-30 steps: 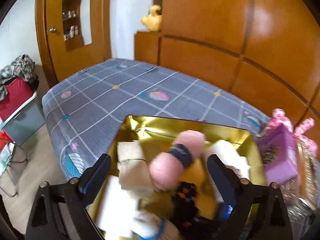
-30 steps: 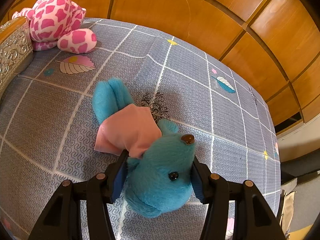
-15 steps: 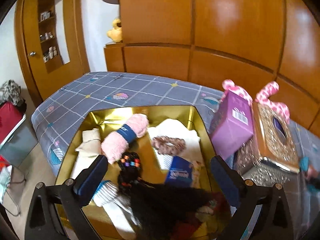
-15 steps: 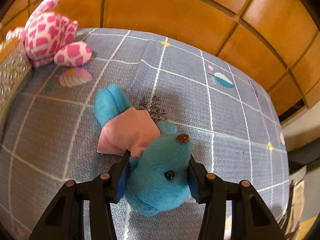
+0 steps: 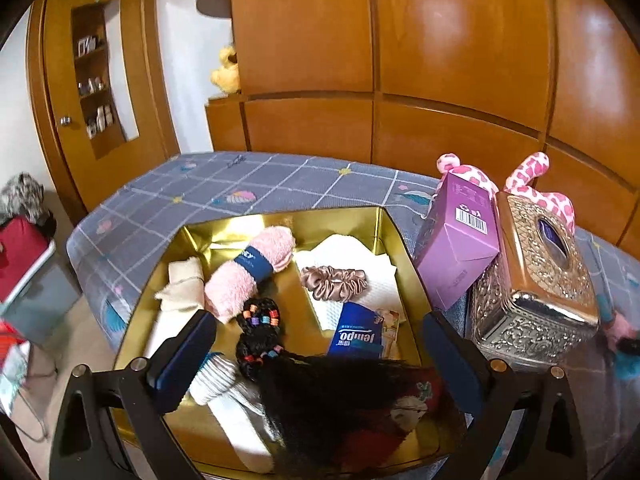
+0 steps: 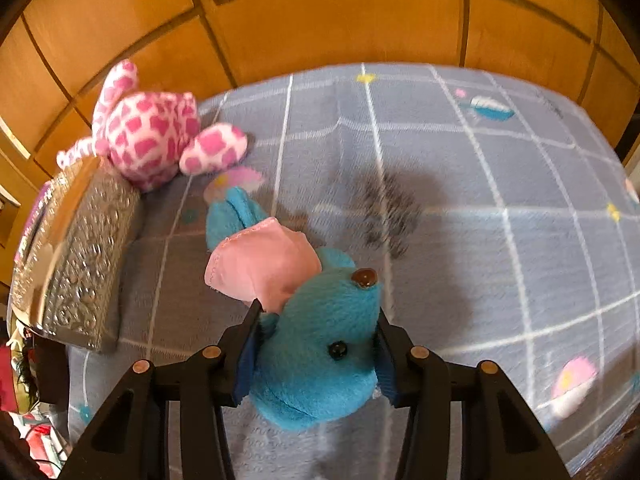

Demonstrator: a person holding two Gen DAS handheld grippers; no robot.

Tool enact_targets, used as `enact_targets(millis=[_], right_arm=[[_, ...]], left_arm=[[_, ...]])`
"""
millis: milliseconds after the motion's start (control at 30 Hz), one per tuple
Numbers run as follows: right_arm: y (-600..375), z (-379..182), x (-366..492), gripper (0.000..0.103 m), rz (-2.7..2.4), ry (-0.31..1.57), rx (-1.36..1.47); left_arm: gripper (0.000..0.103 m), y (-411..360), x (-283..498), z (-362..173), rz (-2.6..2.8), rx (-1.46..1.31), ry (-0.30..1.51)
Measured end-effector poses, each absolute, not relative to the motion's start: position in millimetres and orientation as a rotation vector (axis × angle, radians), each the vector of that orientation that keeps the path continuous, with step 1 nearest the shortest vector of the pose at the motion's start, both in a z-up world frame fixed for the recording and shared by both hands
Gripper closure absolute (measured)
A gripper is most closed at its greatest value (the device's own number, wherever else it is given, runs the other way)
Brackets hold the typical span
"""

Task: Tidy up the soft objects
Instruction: 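Carry the blue bear into the gold tray and release it with right tool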

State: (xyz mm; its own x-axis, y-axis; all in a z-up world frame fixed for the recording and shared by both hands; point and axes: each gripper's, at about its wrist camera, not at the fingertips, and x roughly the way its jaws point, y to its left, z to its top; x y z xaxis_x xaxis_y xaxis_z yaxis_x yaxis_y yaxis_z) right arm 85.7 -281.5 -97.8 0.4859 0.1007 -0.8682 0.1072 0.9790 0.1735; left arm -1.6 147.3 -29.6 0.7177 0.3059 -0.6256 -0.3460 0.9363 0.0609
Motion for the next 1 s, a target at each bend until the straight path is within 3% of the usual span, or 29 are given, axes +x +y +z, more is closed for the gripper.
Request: enact_targets(millis=[433,1000], right_arm=[[-246,-60,65,0.054,0.171,0.948,0.368],[-136,6,59,0.054,0.467,0.833,0.251]], left_arm=[[0.000,144,-2,-42,0.298,-0.106,0.763],[0.000,158,-8,-37,0.308,-0.150,0.765]])
